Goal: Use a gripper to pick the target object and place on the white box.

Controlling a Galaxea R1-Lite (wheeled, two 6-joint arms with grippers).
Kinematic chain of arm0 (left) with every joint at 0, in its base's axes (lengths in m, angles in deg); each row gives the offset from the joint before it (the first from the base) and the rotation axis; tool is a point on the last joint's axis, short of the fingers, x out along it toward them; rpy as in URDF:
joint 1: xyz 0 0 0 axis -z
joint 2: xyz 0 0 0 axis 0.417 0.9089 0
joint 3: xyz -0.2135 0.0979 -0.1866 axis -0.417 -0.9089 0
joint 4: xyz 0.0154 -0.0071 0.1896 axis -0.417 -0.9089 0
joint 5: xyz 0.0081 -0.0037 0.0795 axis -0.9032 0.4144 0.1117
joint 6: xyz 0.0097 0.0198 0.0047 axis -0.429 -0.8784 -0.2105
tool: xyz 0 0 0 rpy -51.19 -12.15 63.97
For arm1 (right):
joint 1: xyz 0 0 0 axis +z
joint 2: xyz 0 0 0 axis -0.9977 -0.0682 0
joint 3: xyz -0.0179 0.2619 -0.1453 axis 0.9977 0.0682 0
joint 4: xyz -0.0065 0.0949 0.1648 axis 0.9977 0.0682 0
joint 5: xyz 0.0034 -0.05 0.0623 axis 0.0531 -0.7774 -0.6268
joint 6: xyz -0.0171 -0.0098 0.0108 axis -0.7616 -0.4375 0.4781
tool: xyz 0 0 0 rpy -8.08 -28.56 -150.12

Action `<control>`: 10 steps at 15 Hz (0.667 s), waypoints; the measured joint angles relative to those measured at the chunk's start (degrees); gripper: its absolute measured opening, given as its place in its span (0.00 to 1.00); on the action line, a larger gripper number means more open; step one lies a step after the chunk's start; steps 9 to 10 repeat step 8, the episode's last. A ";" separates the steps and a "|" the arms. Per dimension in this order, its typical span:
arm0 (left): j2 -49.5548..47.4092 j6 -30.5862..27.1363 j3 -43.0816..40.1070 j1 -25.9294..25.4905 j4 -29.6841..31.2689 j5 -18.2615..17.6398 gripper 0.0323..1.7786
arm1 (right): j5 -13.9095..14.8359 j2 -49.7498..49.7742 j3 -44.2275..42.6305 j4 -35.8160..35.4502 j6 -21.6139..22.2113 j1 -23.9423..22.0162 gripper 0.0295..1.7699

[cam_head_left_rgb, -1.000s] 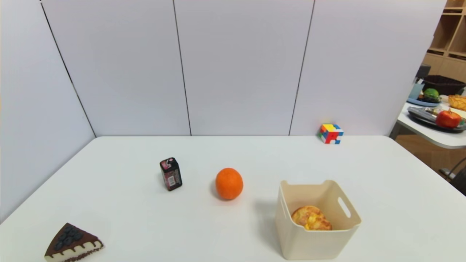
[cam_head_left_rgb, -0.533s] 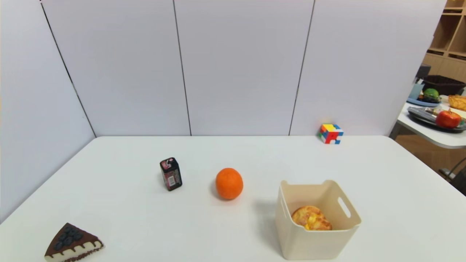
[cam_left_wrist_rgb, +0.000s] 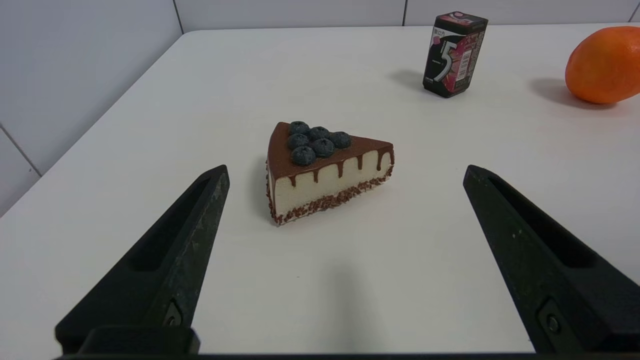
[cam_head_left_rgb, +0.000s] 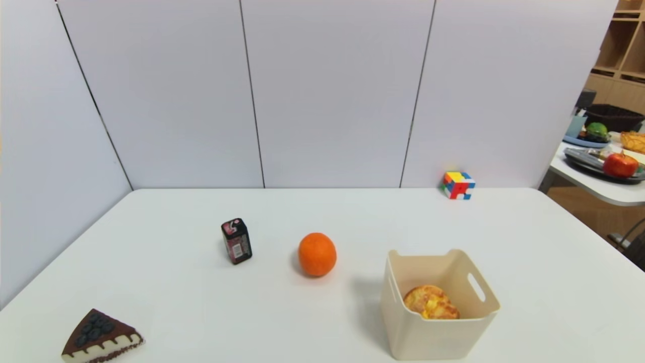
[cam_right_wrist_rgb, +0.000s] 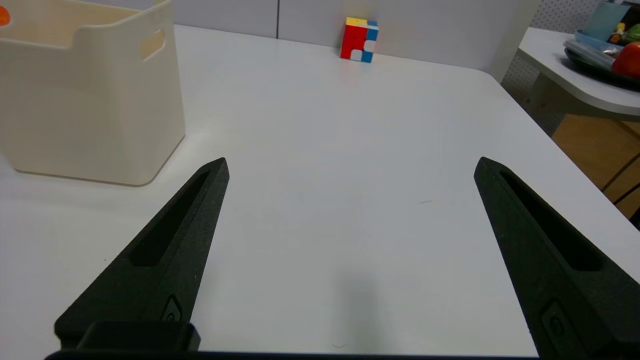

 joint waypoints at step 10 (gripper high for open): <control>0.00 0.01 0.00 0.00 0.00 0.00 0.95 | 0.46 0.00 0.00 -0.02 2.43 0.00 0.96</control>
